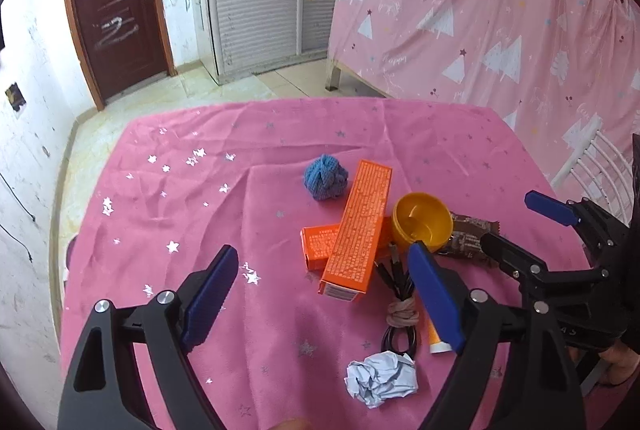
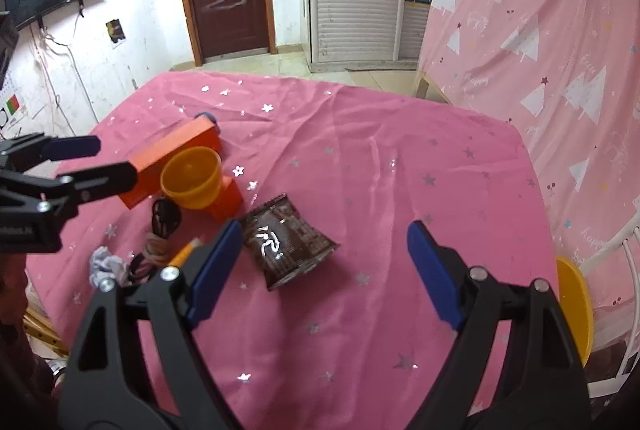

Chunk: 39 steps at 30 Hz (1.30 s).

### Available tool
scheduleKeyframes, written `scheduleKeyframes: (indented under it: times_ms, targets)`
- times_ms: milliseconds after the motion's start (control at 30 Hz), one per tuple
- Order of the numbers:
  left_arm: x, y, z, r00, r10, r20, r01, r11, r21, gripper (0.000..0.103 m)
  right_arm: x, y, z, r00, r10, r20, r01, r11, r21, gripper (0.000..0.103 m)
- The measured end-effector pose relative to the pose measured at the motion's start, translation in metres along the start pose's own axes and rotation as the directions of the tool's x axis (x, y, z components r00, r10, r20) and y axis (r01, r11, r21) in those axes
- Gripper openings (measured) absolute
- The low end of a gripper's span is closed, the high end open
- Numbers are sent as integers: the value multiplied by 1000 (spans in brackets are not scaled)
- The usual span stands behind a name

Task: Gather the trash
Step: 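Move both tools back over the bed toward the brown snack wrapper, then grasp the orange box with the left tool while the right tool grasps the brown snack wrapper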

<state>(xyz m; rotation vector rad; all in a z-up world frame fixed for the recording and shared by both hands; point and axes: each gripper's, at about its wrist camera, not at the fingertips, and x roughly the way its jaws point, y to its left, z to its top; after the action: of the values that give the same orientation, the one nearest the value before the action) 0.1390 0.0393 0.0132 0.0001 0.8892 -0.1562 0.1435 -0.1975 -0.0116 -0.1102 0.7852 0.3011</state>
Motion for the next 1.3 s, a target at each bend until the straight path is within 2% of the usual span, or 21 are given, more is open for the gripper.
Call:
scheduleKeyframes:
  times_ms: [67, 300, 367, 400, 667, 733, 900, 1033, 1300]
  targets:
    - [6, 1, 0, 1000, -12, -16, 12, 1000, -3, 64, 2, 1, 0, 1000, 7, -5, -7, 1000, -2, 81]
    - [23, -1, -1, 998, -30, -60, 30, 1000, 4, 37, 12, 3, 0, 1000, 7, -30, -8, 1000, -14, 81]
    - [24, -2, -1, 998, -34, -60, 35, 999, 6, 24, 15, 3, 1, 999, 8, -34, -8, 1000, -14, 81]
    - [25, -3, 0, 998, -37, -58, 37, 999, 7, 23, 16, 3, 0, 999, 9, -37, -9, 1000, -12, 81]
    - [7, -5, 1, 998, -59, -4, 59, 998, 31, 20, 21, 6, 2, 996, 50, -70, -52, 998, -26, 59]
    - [1, -5, 1, 998, -62, 6, 62, 998, 33, 20, 21, 9, 3, 996, 64, -69, -66, 997, -30, 50]
    - [-15, -4, 1, 997, -62, 35, 61, 997, 40, 20, 16, 11, 3, 997, 58, -46, -59, 998, -24, 45]
    - [-22, -3, 3, 998, -54, 45, 52, 998, 36, 20, 10, 7, 5, 998, 51, -31, -52, 999, -15, 31]
    - [-25, -3, 2, 998, -57, 35, 56, 998, 23, 20, 7, 11, 4, 997, 59, -54, -62, 996, -57, 30]
